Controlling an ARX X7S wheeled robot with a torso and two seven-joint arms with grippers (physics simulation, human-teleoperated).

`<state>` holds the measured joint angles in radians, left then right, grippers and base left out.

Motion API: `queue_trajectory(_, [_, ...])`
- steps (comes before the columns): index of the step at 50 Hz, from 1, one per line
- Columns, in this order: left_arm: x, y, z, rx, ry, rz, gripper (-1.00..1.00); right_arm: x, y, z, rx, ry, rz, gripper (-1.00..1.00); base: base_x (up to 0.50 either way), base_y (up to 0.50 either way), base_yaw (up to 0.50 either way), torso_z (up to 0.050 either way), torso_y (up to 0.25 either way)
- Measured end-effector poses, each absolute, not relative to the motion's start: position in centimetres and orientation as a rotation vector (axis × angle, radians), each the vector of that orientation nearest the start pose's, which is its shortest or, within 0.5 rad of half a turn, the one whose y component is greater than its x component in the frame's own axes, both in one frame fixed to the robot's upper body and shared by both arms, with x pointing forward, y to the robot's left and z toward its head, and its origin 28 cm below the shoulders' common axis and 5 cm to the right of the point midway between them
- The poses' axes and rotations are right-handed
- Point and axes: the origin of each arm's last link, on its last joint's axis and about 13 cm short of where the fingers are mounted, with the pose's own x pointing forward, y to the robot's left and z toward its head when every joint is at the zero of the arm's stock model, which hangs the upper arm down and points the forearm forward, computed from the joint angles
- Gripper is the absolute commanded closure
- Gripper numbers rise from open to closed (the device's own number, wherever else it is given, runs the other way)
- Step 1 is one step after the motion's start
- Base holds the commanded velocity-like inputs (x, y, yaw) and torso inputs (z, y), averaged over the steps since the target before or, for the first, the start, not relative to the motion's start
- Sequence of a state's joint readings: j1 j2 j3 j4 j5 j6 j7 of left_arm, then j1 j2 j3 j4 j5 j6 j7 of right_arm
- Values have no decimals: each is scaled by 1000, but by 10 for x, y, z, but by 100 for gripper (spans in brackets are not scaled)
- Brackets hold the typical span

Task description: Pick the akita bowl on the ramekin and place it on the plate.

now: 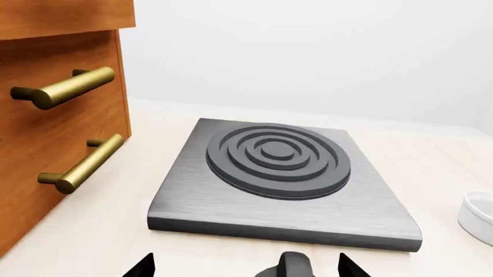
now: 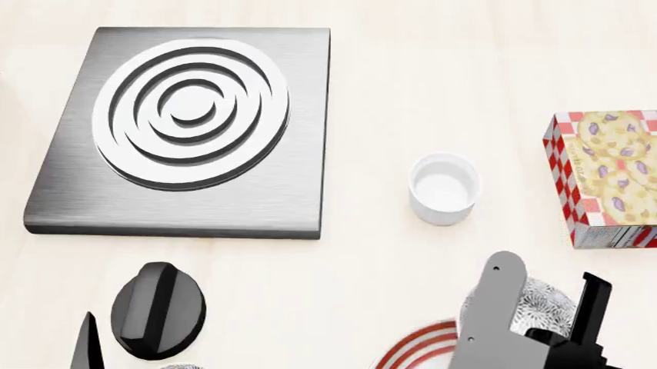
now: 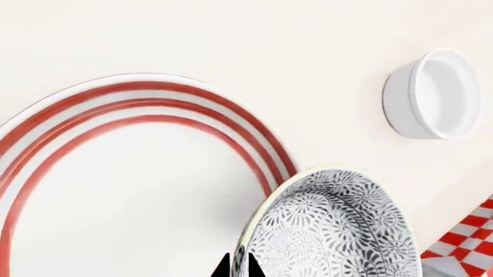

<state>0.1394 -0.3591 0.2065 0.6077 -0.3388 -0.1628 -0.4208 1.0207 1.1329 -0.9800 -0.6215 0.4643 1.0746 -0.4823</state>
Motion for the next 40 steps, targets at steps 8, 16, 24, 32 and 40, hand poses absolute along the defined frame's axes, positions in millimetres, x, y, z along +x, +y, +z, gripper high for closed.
queue_trajectory(8, [165, 211, 97, -79, -189, 28, -100, 227, -210, 213, -982, 597, 726, 100, 0, 0, 0, 0, 1])
queue_trajectory(16, [165, 210, 97, -78, -189, 26, -100, 221, -210, 206, -979, 608, 743, 100, 0, 0, 0, 0, 0])
queue_trajectory(24, [165, 210, 97, -78, -189, 26, -100, 217, -209, 201, -973, 614, 755, 100, 0, 0, 0, 0, 0])
queue_trajectory(32, [165, 210, 97, -77, -189, 26, -100, 215, -209, 197, -967, 610, 757, 100, 0, 0, 0, 0, 0])
queue_trajectory(40, [165, 210, 96, -75, -186, 26, -100, 215, -208, 195, -962, 595, 757, 100, 0, 0, 0, 0, 1])
